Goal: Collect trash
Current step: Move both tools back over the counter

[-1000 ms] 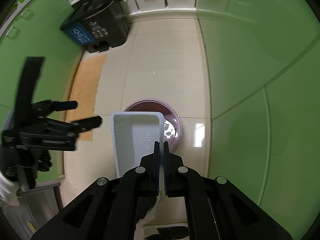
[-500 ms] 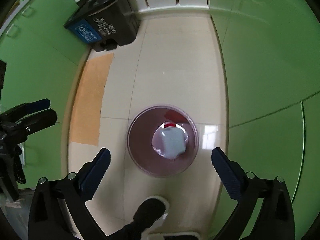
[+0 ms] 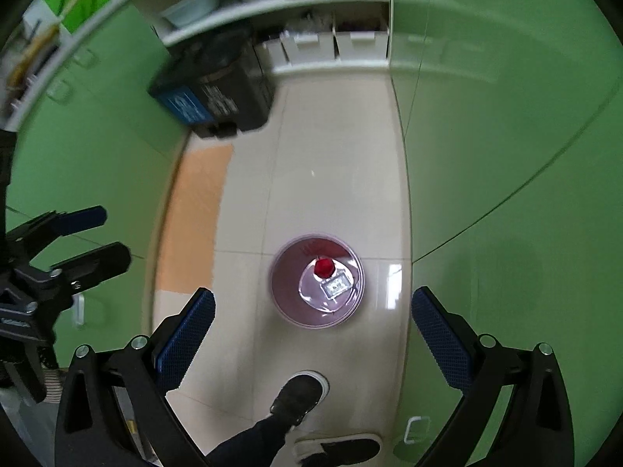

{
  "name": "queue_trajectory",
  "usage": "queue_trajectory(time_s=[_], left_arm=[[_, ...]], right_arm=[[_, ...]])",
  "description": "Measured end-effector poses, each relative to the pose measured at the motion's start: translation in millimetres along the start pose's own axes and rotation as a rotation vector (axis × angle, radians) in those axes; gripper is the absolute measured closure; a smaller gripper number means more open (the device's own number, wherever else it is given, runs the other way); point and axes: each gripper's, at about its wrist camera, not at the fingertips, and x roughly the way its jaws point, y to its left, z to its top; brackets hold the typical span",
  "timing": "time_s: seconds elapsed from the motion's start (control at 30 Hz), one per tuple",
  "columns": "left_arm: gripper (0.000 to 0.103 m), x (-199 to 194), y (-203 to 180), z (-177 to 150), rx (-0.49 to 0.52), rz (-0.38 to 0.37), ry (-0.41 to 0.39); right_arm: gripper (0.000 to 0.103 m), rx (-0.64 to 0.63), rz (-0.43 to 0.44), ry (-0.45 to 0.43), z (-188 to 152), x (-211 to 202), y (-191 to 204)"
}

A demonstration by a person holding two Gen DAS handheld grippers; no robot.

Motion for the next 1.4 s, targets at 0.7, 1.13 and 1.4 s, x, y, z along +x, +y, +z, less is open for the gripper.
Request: queue_trajectory(time_s=[0.7,1.13,1.4], left_arm=[[0.003,-272.0,-202.3,80.6,0.316,-0.154,-0.178],[0.003,-255.8,-365.8,88.1,0.628,-0.311,-0.126],[0.003,-220.6,-419.4,100.7,0.73,-0.295,-0.08]], right_arm=[[0.006,0.21,-0.204,-0.364,-53.5,-404.6,-56.4],[0.006,0.512,-0.366,-0.426,-164.9,-484.2,-143.8],[0.006,0.581,-0.389,-0.412,-187.8,-492.5,-176.0]])
